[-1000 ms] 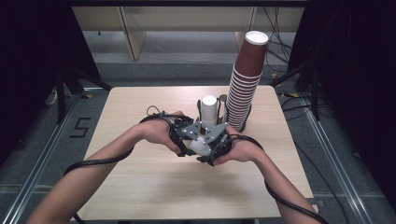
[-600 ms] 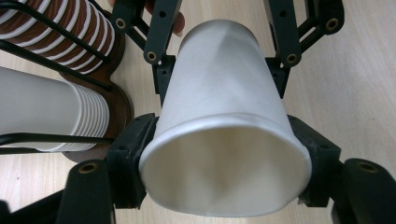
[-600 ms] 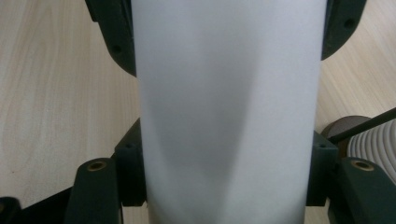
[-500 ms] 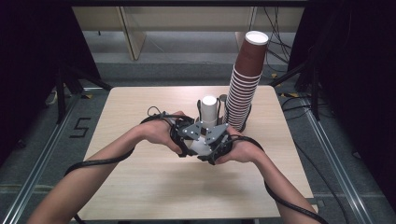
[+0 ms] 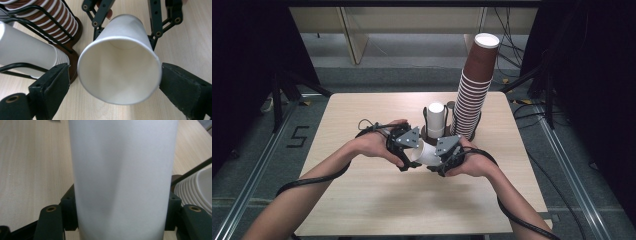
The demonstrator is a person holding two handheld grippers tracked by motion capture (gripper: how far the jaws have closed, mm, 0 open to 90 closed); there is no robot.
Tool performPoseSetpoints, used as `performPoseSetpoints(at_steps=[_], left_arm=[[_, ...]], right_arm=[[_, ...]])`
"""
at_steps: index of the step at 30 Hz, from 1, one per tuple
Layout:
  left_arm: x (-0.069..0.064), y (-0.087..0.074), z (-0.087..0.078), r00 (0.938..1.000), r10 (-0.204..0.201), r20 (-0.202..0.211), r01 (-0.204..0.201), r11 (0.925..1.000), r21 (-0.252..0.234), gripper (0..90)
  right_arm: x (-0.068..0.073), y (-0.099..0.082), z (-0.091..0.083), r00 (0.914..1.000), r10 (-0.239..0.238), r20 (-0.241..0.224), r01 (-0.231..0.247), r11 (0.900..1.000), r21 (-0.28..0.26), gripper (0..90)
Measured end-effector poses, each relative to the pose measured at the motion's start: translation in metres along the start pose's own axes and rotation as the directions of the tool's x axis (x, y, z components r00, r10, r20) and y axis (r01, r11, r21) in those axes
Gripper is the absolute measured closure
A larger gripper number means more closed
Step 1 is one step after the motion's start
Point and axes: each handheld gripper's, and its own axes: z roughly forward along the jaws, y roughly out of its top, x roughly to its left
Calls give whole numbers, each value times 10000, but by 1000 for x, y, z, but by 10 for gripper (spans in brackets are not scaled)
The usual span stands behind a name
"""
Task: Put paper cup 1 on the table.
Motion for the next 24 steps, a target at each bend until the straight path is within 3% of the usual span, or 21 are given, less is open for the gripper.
performPoseSetpoints(at_steps=[4, 5, 6, 8, 9, 13, 14, 16, 20, 24], left_arm=[[-2, -7, -5, 9977, -609, -296, 590, 9964, -613, 89], [-2, -8, -6, 9967, -727, -360, 699, 9948, -734, 89], [-2, -11, -7, 9952, -874, -446, 831, 9923, -915, 89], [-3, -16, -9, 9903, -1276, -555, 1190, 9834, -1372, 90], [-3, -18, -9, 9876, -1481, -523, 1381, 9774, -1602, 91], [-6, -24, -12, 9847, -1615, -660, 1477, 9732, -1765, 95], [-7, -26, -11, 9819, -1768, -681, 1607, 9676, -1947, 95], [-8, -27, -12, 9791, -1929, -642, 1747, 9597, -2202, 95], [-9, -31, -13, 9684, -2434, -538, 2178, 9311, -2925, 93], [-8, -33, -12, 9592, -2753, -638, 2429, 9186, -3118, 95]], right_arm=[[-1, -7, -2, 9985, 321, 450, -303, 9987, -404, 361], [1, -8, -2, 9964, 589, 606, -563, 9975, -436, 361], [0, -9, -3, 9969, 445, 648, -407, 9974, -593, 361], [3, -12, -4, 9916, 907, 924, -834, 9934, -792, 361], [2, -14, -4, 9909, 844, 1050, -735, 9919, -1033, 360], [4, -18, -3, 9847, 861, 1513, -662, 9890, -1324, 360], [6, -19, -2, 9824, 1116, 1495, -904, 9857, -1420, 360], [8, -21, -3, 9756, 1176, 1854, -886, 9835, -1576, 360], [11, -26, -5, 9644, 1600, 2105, -1157, 9713, -2079, 360], [14, -35, -7, 9466, 2037, 2498, -1348, 9542, -2673, 360]])
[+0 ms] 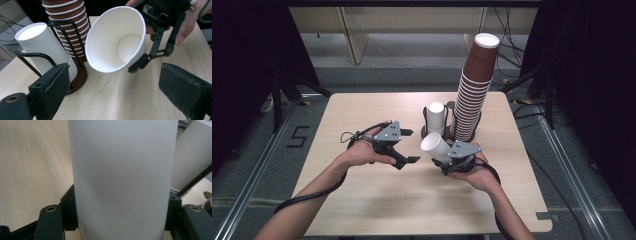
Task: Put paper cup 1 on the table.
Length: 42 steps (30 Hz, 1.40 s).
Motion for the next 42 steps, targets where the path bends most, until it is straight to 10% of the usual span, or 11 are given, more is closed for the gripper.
performPoseSetpoints(at_steps=[21, 37, 42], left_arm=[[0, -8, 3, 9916, -1148, -587, 1072, 9870, -1198, 90], [-10, -4, 12, 9738, -2187, -626, 2014, 9567, -2101, 75], [-11, -3, 18, 9620, -2680, -528, 2470, 9361, -2503, 73]], right_arm=[[3, -7, 2, 9898, 853, 1138, -759, 9936, -841, 360], [13, -4, 2, 9641, 1768, 1982, -1438, 9749, -1700, 359], [15, -5, 5, 9566, 1842, 2260, -1384, 9692, -2038, 359]])
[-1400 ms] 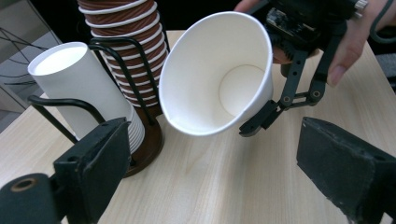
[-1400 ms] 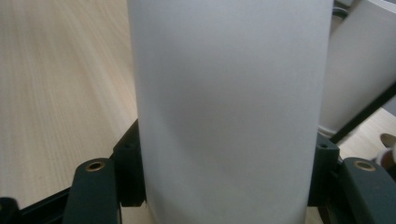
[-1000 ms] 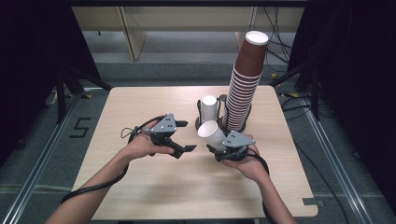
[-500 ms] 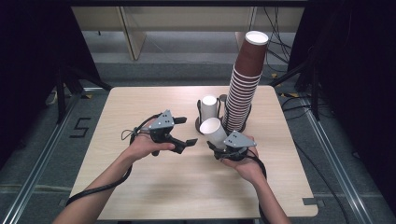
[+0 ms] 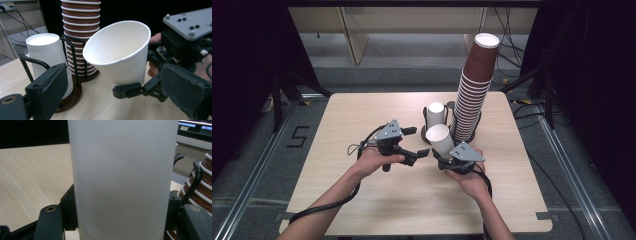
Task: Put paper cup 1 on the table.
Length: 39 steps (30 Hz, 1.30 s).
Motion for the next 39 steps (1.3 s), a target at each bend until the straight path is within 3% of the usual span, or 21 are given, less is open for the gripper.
performPoseSetpoints(at_steps=[1, 9, 10, 12, 16, 17, 20, 23, 25, 27, 28, 29, 31, 37, 39], left_arm=[[0, 0, 1, 10000, -94, 17, 94, 9999, -78, 74], [0, -2, 11, 9985, -536, -75, 535, 9985, -138, 69], [0, -2, 12, 9983, -583, -96, 581, 9982, -161, 69], [-1, -2, 15, 9972, -742, -77, 740, 9970, -220, 69], [-1, -3, 18, 9956, -925, -137, 919, 9949, -421, 68], [-1, -3, 19, 9956, -917, -168, 908, 9947, -477, 67], [-2, -3, 21, 9944, -1044, -180, 1030, 9925, -655, 64], [-1, -3, 23, 9930, -1166, -203, 1149, 9908, -709, 58], [-2, -2, 24, 9928, -1175, -240, 1156, 9908, -704, 55], [-2, -2, 24, 9924, -1205, -263, 1184, 9905, -700, 54], [-2, -1, 25, 9919, -1238, -274, 1216, 9899, -727, 54], [-1, -1, 26, 9918, -1250, -284, 1226, 9897, -735, 53], [-1, -1, 28, 9909, -1308, -309, 1284, 9892, -714, 52], [-1, -2, 33, 9901, -1371, -303, 1353, 9892, -572, 53], [-1, -2, 34, 9911, -1292, -328, 1274, 9904, -542, 53]], right_arm=[[-1, 0, 0, 9998, -108, 193, 109, 9999, -68, 358], [2, -2, 2, 9998, 182, 123, -182, 9998, -21, 358], [1, -1, 2, 9996, -74, 273, 77, 9999, -114, 358], [3, -1, 2, 9993, 237, 293, -233, 9997, -122, 358], [4, -1, 3, 9974, 425, 574, -404, 9985, -380, 358], [5, -2, 5, 9976, 507, 469, -486, 9978, -450, 358], [6, -2, 5, 9962, 542, 684, -518, 9980, -354, 358], [8, -3, 7, 9954, 799, 522, -777, 9961, -422, 358], [7, -2, 7, 9953, 659, 716, -629, 9971, -436, 358], [9, -1, 7, 9944, 810, 681, -781, 9960, -437, 358], [9, -1, 8, 9961, 605, 647, -576, 9973, -466, 358], [11, -1, 8, 9951, 807, 575, -785, 9961, -393, 358], [11, 0, 9, 9962, 620, 619, -591, 9971, -477, 358], [13, 1, 10, 9967, 656, 473, -636, 9971, -416, 358], [11, 1, 11, 9980, 318, 542, -291, 9983, -511, 358]])
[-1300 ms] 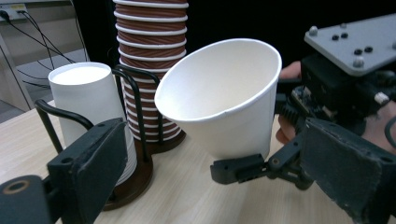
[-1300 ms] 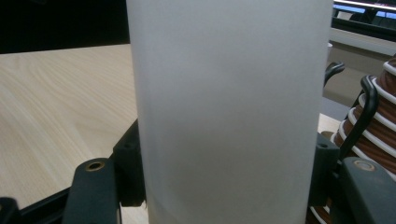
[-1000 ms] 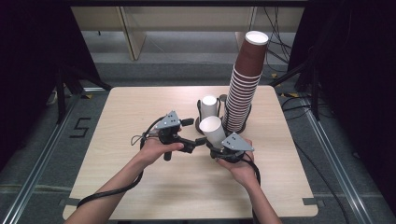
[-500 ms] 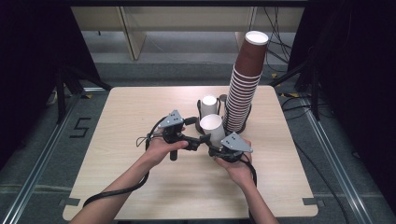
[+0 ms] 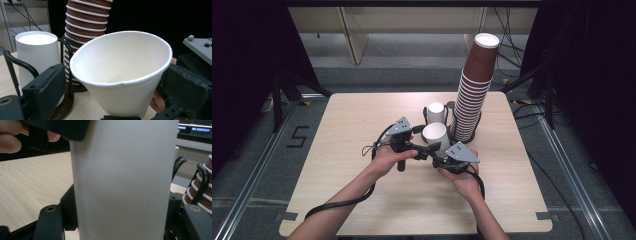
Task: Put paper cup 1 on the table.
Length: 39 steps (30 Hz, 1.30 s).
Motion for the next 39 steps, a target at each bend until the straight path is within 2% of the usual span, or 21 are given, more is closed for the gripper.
performPoseSetpoints(at_steps=[1, 2, 5, 11, 13, 14, 15, 17, 18, 23, 25, 29, 31, 32, 33, 37, 39], left_arm=[[0, 0, 1, 10000, 30, 4, -30, 10000, 26, 53], [0, 0, 1, 10000, 67, -19, -67, 10000, 21, 53], [0, 1, 2, 9999, 143, -40, -143, 9999, 93, 55], [-1, 2, 6, 9999, 139, -44, -138, 9997, 212, 64], [-1, 2, 7, 9999, 135, 21, -135, 9996, 254, 71], [-2, 2, 8, 9999, 110, 34, -111, 9996, 255, 71], [-2, 2, 8, 9999, 154, 55, -155, 9996, 250, 77], [-3, 2, 9, 9998, 192, 41, -192, 9995, 248, 85], [-3, 2, 10, 9997, 242, 75, -244, 9994, 257, 90], [-3, 1, 11, 9996, 296, -1, -296, 9992, 286, 113], [-4, 1, 11, 9991, 421, 2, -421, 9987, 286, 120], [-6, 0, 10, 9973, 740, 43, -741, 9968, 298, 173], [-8, -1, 10, 9955, 946, 2, -946, 9953, 230, 190], [-9, -1, 10, 9943, 1066, 55, -1066, 9942, 136, 197], [-10, -1, 9, 9927, 1204, -28, -1203, 9924, 274, 202], [-11, 1, 8, 9899, 1417, -47, -1416, 9898, 183, 210], [-12, 3, 5, 9871, 1590, -162, -1587, 9871, 191, 212]], right_arm=[[0, 0, 0, 10000, -49, -11, 49, 10000, 21, 358], [1, 0, 0, 9998, 177, -96, -177, 9998, 64, 358], [2, 0, 0, 9995, 262, -173, -260, 9996, 119, 358], [3, 2, 0, 9996, 210, -202, -208, 9997, 117, 358], [4, 2, 1, 9992, 223, -321, -226, 9997, -76, 358], [2, 4, 1, 9998, -152, -116, 152, 9999, -50, 358], [3, 4, 0, 9999, -4, -163, 3, 10000, -12, 358], [3, 4, 1, 9997, -72, -216, 72, 10000, 7, 358], [5, 4, 1, 9996, 161, -235, -160, 9999, 40, 358], [5, 3, 1, 9996, 19, -268, -18, 10000, 44, 358], [5, 2, 2, 9994, 95, -340, -96, 9999, -34, 357], [5, 3, 1, 9996, 118, -265, -113, 9998, 182, 344], [4, 4, 2, 9990, 42, -452, -29, 9996, 281, 333], [4, 4, 1, 9992, 60, -386, -48, 9995, 309, 327], [4, 5, 1, 9989, 112, -451, -93, 9990, 431, 304], [4, 6, 3, 9982, 91, -599, -48, 9974, 718, 136], [4, 5, 4, 9973, 147, -724, -78, 9956, 938, 99]])
